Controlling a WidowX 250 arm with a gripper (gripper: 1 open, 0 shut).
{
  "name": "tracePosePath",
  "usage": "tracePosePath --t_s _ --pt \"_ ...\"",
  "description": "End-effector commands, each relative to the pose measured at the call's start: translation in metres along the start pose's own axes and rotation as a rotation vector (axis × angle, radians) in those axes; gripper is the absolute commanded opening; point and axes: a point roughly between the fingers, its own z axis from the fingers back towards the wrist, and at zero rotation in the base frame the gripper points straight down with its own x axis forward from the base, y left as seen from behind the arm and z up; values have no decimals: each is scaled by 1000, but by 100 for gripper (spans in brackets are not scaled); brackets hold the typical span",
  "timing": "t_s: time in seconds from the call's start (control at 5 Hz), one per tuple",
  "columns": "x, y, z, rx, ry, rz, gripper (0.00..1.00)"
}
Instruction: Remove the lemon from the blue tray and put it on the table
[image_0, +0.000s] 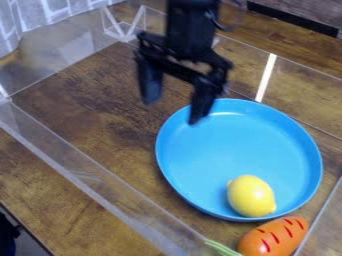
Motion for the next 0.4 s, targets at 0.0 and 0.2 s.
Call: tracePosePath --t_s 0.0,0.2 --pt "12 -30 6 -6 -70 -16 100" --pt "19 -53 -8 -8 -83 -34 100"
